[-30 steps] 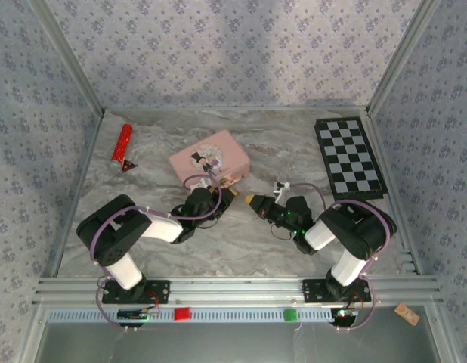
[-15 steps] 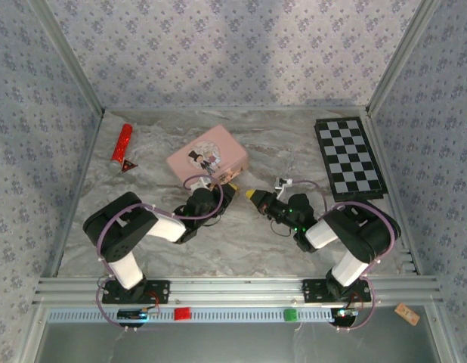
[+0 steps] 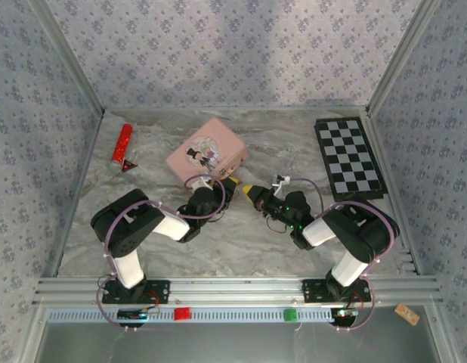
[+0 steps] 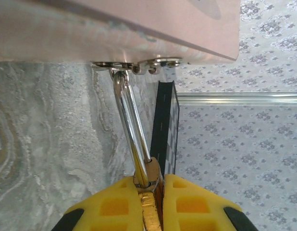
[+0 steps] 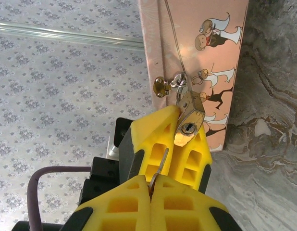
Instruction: Unlock the padlock with the key
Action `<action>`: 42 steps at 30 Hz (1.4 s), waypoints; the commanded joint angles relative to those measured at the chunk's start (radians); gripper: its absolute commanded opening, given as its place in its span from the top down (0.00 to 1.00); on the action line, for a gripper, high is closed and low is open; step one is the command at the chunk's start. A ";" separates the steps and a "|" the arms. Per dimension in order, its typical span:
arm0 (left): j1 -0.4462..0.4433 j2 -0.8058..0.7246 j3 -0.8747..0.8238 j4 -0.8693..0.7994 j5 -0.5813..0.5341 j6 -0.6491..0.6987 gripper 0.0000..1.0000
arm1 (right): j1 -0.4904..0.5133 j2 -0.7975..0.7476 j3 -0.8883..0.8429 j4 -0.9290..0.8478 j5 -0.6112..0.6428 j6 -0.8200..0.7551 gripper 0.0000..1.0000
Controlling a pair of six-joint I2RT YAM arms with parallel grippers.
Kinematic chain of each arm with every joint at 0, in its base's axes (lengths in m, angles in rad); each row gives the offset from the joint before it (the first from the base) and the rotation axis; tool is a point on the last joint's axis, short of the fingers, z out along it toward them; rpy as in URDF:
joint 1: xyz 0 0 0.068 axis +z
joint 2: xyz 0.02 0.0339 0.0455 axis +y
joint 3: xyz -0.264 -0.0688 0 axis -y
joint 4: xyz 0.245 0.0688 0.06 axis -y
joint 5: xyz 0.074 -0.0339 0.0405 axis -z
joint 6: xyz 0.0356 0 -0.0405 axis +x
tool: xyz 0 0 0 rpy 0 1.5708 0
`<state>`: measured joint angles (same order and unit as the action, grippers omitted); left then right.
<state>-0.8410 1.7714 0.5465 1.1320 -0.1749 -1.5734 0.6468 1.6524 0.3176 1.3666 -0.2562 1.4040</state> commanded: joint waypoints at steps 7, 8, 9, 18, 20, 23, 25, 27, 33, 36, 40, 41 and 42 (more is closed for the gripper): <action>-0.034 0.007 0.021 0.126 0.074 -0.125 1.00 | -0.012 0.016 0.018 0.028 0.038 0.035 1.00; -0.034 0.008 0.021 0.127 0.072 -0.127 1.00 | -0.015 0.017 0.018 0.027 0.038 0.035 1.00; -0.034 0.008 0.020 0.127 0.073 -0.127 1.00 | -0.018 0.017 0.019 0.027 0.040 0.037 1.00; -0.036 0.014 0.015 0.138 0.065 -0.134 1.00 | -0.028 0.028 0.007 0.027 0.054 0.060 1.00; -0.035 0.020 0.017 0.143 0.065 -0.139 1.00 | -0.024 0.023 0.013 0.028 0.054 0.061 1.00; -0.036 0.025 0.015 0.148 0.061 -0.143 1.00 | -0.024 0.013 0.011 0.029 0.060 0.060 1.00; -0.036 0.023 0.015 0.146 0.062 -0.142 1.00 | -0.026 0.014 0.010 0.029 0.059 0.063 1.00; -0.036 0.021 0.015 0.146 0.058 -0.142 1.00 | -0.025 0.022 0.012 0.028 0.058 0.072 1.00; -0.039 0.018 0.026 0.146 0.064 -0.144 1.00 | -0.024 0.020 0.025 0.029 0.057 0.073 1.00; -0.040 0.017 0.026 0.147 0.063 -0.149 1.00 | -0.024 0.021 0.032 0.029 0.054 0.077 1.00; -0.043 0.019 0.033 0.146 0.065 -0.151 1.00 | -0.022 0.026 0.041 0.028 0.051 0.087 1.00; -0.044 0.017 0.035 0.143 0.066 -0.152 1.00 | -0.022 0.024 0.044 0.028 0.049 0.087 1.00; -0.046 0.019 0.036 0.140 0.063 -0.151 1.00 | -0.021 0.023 0.045 0.029 0.049 0.089 1.00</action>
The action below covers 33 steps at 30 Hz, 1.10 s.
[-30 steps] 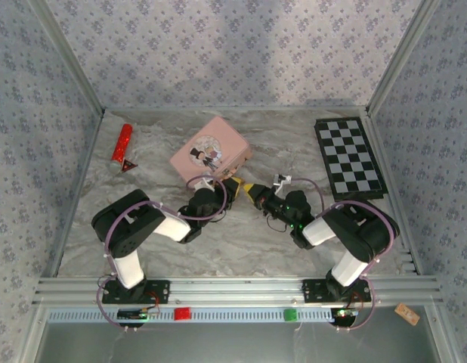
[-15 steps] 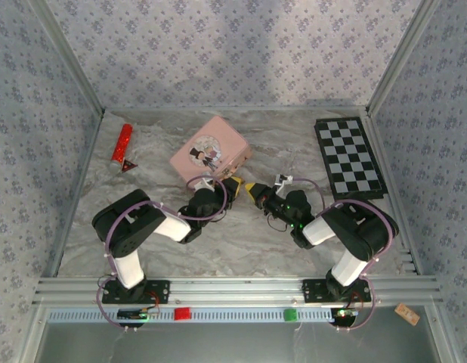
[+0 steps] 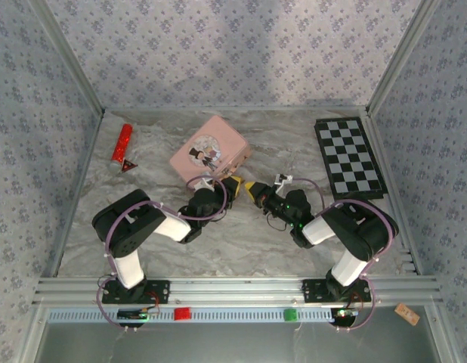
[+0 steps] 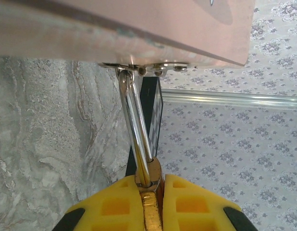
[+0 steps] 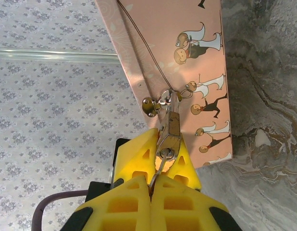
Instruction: Unlock the padlock with the key
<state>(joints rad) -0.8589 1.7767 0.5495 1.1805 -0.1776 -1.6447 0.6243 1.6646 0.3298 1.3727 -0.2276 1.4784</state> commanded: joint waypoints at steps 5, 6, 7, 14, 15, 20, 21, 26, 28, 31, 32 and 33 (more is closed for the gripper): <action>-0.031 0.017 0.039 0.103 0.069 -0.087 1.00 | 0.003 0.011 0.038 0.023 0.020 0.016 1.00; -0.034 0.017 0.041 0.102 0.068 -0.087 1.00 | 0.003 0.012 0.039 0.023 0.018 0.016 1.00; -0.035 0.014 0.041 0.100 0.067 -0.087 1.00 | 0.003 0.015 0.041 0.022 0.017 0.018 1.00; -0.047 0.006 0.042 0.116 0.053 -0.093 1.00 | 0.004 0.035 0.054 0.023 0.012 0.041 1.00; -0.048 0.004 0.044 0.116 0.053 -0.093 1.00 | 0.004 0.037 0.055 0.022 0.011 0.047 1.00; -0.049 0.003 0.045 0.127 0.047 -0.095 1.00 | 0.002 0.033 0.043 0.023 0.024 0.066 1.00; -0.050 0.002 0.044 0.130 0.044 -0.095 1.00 | 0.000 0.031 0.039 0.023 0.025 0.070 1.00; -0.049 -0.004 0.037 0.148 0.030 -0.095 1.00 | -0.006 0.041 0.023 0.023 0.028 0.087 1.00; -0.049 -0.009 0.033 0.156 0.020 -0.095 1.00 | -0.008 0.049 0.029 0.022 0.011 0.085 1.00; -0.049 -0.018 0.026 0.162 0.003 -0.092 1.00 | -0.009 0.068 0.047 0.022 -0.031 0.071 1.00; -0.046 -0.022 0.026 0.161 0.002 -0.090 1.00 | -0.012 0.076 0.057 0.022 -0.057 0.060 1.00; -0.046 -0.026 0.024 0.160 -0.001 -0.088 1.00 | -0.015 0.082 0.062 0.023 -0.077 0.051 1.00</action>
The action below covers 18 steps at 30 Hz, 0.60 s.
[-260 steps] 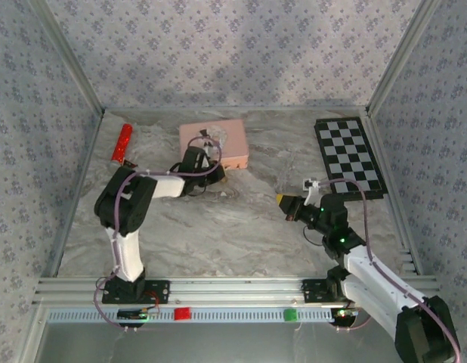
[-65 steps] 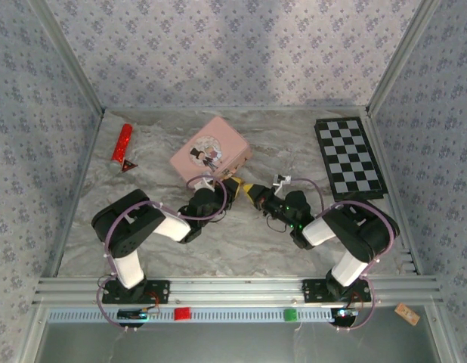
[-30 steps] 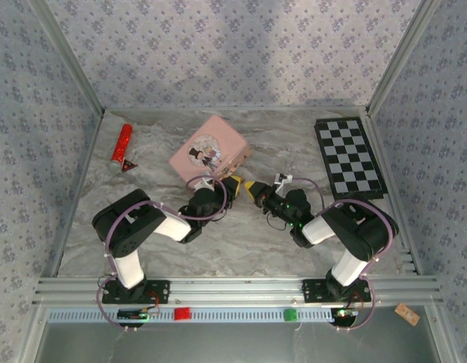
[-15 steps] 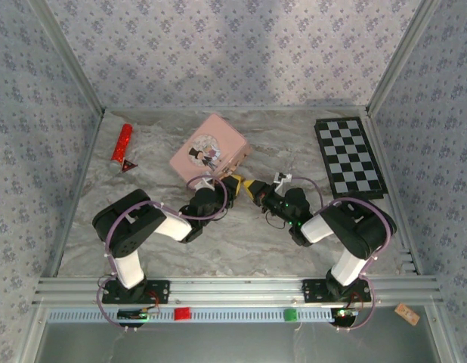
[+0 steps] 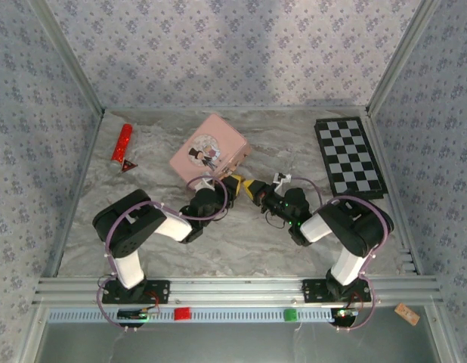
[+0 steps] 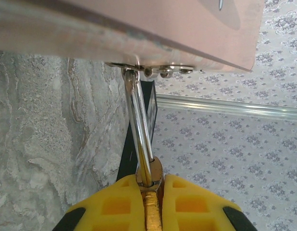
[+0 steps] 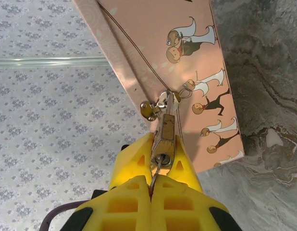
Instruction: Unlock the padlock with the key
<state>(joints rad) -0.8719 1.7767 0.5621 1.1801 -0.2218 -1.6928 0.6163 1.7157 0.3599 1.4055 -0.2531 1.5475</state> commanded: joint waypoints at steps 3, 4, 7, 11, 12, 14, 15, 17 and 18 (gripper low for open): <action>-0.031 -0.040 0.006 0.161 0.033 -0.032 1.00 | -0.010 0.030 0.019 -0.010 -0.073 -0.041 1.00; -0.030 -0.045 0.004 0.162 0.030 -0.027 1.00 | -0.013 0.028 0.015 -0.011 -0.080 -0.044 1.00; -0.030 -0.054 0.001 0.163 0.023 -0.021 1.00 | -0.018 0.020 0.000 -0.010 -0.081 -0.050 1.00; -0.029 -0.054 -0.001 0.179 0.023 -0.021 1.00 | -0.046 0.023 -0.025 -0.011 -0.083 -0.046 1.00; -0.029 -0.054 -0.001 0.181 0.026 -0.021 1.00 | -0.054 0.026 -0.029 -0.010 -0.085 -0.046 1.00; -0.029 -0.055 -0.001 0.182 0.027 -0.022 1.00 | -0.066 0.043 -0.029 -0.010 -0.100 -0.045 1.00; -0.029 -0.056 -0.001 0.184 0.028 -0.021 1.00 | -0.066 0.049 -0.027 -0.010 -0.104 -0.044 1.00; -0.027 -0.054 -0.001 0.188 0.028 -0.020 1.00 | -0.060 0.063 -0.021 -0.011 -0.112 -0.044 1.00; -0.028 -0.054 -0.001 0.190 0.027 -0.019 1.00 | -0.059 0.066 -0.020 -0.010 -0.112 -0.044 1.00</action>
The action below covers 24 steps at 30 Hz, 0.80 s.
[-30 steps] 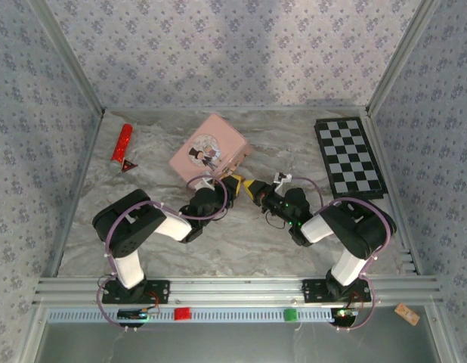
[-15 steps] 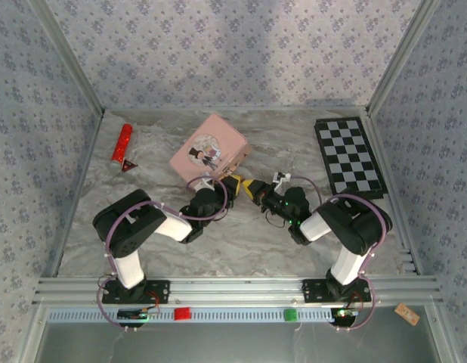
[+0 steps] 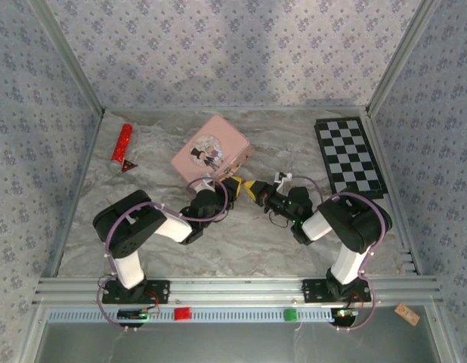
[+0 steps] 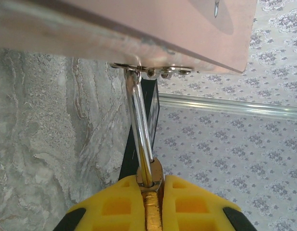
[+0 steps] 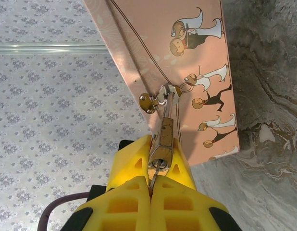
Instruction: Unlock the padlock with the key
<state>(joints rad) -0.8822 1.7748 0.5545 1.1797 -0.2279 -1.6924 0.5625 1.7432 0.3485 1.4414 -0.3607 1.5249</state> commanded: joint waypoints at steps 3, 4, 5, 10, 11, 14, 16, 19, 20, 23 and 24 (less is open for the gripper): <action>-0.014 -0.054 0.007 0.190 0.034 -0.018 1.00 | -0.005 0.034 -0.017 -0.046 -0.003 -0.036 1.00; -0.012 -0.054 0.007 0.190 0.035 -0.018 1.00 | -0.006 0.031 -0.021 -0.046 -0.003 -0.041 1.00; -0.013 -0.054 0.007 0.189 0.035 -0.018 1.00 | -0.010 0.029 -0.025 -0.046 -0.002 -0.043 0.99; -0.012 -0.051 0.019 0.184 0.048 -0.019 1.00 | -0.010 0.034 -0.027 -0.046 -0.003 -0.049 0.97; -0.013 -0.051 0.021 0.183 0.050 -0.018 1.00 | -0.012 0.033 -0.026 -0.046 -0.002 -0.051 0.97; -0.013 -0.054 0.020 0.179 0.049 -0.017 1.00 | -0.013 0.032 -0.028 -0.046 0.002 -0.053 0.95; -0.012 -0.056 0.019 0.174 0.050 -0.017 1.00 | -0.013 0.032 -0.027 -0.046 0.002 -0.054 0.95; -0.012 -0.056 0.019 0.173 0.049 -0.016 1.00 | -0.013 0.034 -0.028 -0.046 0.003 -0.054 0.94; -0.012 -0.056 0.019 0.173 0.050 -0.017 1.00 | -0.014 0.035 -0.029 -0.047 0.004 -0.053 0.94; -0.013 -0.056 0.020 0.173 0.050 -0.016 1.00 | -0.015 0.040 -0.038 -0.047 0.008 -0.056 0.96; -0.012 -0.055 0.021 0.174 0.051 -0.016 1.00 | -0.017 0.042 -0.039 -0.046 0.009 -0.056 0.98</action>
<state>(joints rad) -0.8822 1.7744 0.5533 1.1790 -0.2195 -1.6855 0.5583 1.7515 0.3389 1.4578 -0.3653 1.4921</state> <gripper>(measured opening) 0.115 0.048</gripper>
